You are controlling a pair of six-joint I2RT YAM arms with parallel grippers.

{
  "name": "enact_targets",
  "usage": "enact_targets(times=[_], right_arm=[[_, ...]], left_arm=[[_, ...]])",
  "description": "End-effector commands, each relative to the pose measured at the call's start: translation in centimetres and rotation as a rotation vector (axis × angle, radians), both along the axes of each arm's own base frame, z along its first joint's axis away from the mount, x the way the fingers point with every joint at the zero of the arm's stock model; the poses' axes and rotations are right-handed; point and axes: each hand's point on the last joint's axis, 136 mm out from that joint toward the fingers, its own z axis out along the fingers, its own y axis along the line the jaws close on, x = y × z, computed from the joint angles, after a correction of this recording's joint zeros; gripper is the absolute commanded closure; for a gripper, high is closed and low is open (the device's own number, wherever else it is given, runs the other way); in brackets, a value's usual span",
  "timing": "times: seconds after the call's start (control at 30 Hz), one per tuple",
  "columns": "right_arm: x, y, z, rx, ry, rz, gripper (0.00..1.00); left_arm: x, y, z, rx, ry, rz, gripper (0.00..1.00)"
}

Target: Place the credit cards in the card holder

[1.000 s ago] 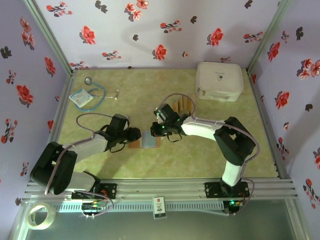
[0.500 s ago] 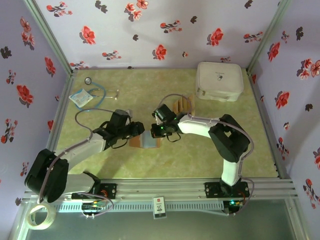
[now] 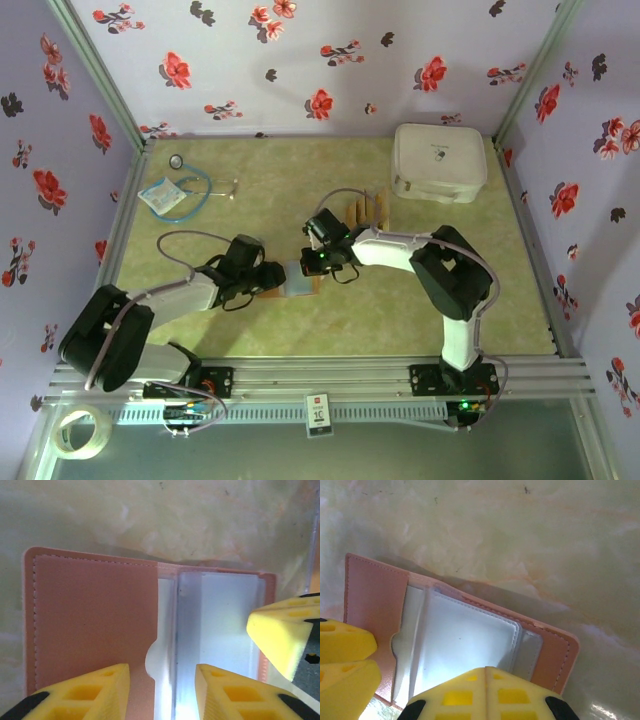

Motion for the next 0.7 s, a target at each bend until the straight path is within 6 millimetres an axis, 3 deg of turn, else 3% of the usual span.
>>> enact_targets(times=[0.0,0.2,0.67], right_arm=[[0.4,0.1,-0.2,0.0,0.0,0.009,1.0],[0.2,0.4,-0.8,0.023,0.023,-0.003,1.0],[0.1,1.6,-0.9,0.07,0.05,-0.014,1.0]], left_arm=[[0.5,0.0,-0.1,0.03,-0.051,-0.029,0.59],[0.7,-0.2,0.0,0.034,-0.076,-0.05,0.52],[0.7,-0.3,-0.7,0.048,-0.072,-0.081,0.47]])
